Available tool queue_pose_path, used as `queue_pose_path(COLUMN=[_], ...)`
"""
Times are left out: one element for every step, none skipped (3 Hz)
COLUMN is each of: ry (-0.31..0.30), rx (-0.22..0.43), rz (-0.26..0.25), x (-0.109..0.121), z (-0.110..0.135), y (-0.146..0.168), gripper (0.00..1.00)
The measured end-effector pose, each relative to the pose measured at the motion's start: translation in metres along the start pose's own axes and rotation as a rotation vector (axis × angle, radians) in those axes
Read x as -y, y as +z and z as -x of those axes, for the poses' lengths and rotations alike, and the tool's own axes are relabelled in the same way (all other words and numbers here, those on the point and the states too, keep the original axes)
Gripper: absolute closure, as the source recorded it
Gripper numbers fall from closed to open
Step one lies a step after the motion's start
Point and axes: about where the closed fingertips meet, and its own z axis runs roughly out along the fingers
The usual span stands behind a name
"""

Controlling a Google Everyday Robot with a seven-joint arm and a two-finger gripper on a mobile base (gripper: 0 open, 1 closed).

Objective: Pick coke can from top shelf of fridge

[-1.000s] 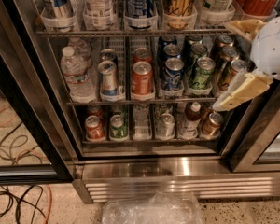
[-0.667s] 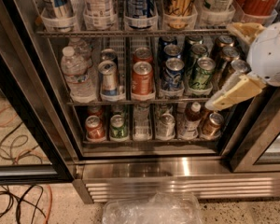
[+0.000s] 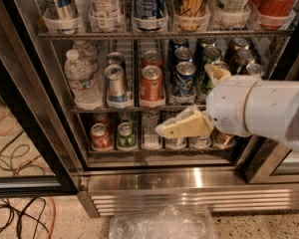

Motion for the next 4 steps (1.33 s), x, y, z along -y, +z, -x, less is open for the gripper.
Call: queue_pose_path(ry=[0.053,0.053,0.062,0.095], rx=[0.074,0.075,0.081,0.098], rz=[-0.030,-0.031,-0.050,-0.124], x=[-0.007,-0.007,-0.007,-0.007], z=[0.032,0.032,0.033,0.019], y=[0.015,0.015,0.018,0.026], gripper=[0.00,0.00,0.00,0.00])
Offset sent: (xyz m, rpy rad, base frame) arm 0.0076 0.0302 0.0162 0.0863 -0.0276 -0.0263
